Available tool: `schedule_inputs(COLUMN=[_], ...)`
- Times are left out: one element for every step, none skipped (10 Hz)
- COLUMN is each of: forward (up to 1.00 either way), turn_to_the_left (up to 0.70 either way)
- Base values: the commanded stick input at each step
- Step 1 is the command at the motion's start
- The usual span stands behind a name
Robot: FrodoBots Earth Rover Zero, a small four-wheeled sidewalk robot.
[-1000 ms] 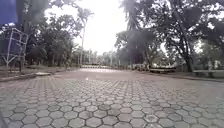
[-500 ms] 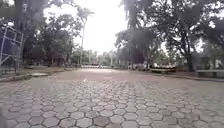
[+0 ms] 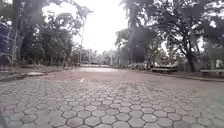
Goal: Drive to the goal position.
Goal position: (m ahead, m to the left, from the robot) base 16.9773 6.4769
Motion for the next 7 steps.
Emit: schedule_inputs(forward=[0.69,0.69,0.69,0.69,0.69,0.69,0.69], turn_to_the_left=[0.00,0.00,0.00,0.00,0.00,0.00,0.00])
